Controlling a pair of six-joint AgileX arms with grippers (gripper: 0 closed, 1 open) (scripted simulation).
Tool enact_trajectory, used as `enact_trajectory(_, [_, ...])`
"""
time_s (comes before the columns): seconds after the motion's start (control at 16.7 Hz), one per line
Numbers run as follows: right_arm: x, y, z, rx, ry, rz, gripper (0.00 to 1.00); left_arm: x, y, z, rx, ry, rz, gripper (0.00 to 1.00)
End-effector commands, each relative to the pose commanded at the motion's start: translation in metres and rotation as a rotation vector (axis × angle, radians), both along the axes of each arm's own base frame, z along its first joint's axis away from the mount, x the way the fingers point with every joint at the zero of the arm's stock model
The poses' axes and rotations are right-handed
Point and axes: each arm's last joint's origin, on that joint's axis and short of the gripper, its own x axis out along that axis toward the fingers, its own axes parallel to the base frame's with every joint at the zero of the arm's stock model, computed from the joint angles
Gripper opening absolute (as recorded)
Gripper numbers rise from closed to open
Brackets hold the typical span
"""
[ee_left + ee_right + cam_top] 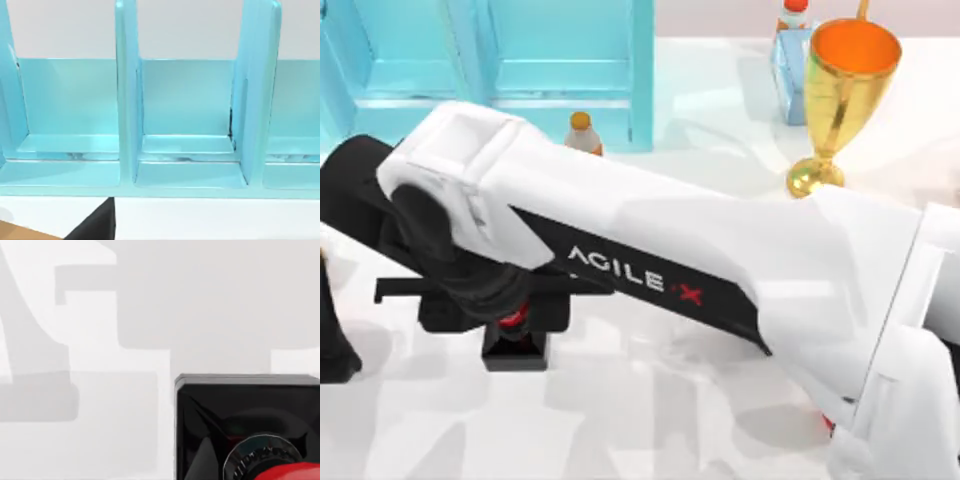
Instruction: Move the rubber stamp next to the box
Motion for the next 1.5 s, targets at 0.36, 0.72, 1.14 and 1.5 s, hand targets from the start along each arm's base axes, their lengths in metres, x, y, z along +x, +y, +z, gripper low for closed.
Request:
enact_trajectory(0.36, [0.041,-0.082,0.051,-0.013,0.027,-0.003,0.0,0.0,0.0,0.0,0.0,0.0,0.0,1.0])
enact_trajectory(0.72, [0.024,-0.237,0.118,0.002,0.03,-0.004,0.0,0.0,0.0,0.0,0.0,0.0,0.0,1.0])
enact_trajectory(1.14, [-0.064,-0.374,0.109,0.014,0.015,-0.003,0.0,0.0,0.0,0.0,0.0,0.0,0.0,1.0])
enact_trajectory(1.5, [-0.095,-0.405,0.089,0.012,0.011,-0.002,0.0,0.0,0.0,0.0,0.0,0.0,0.0,1.0])
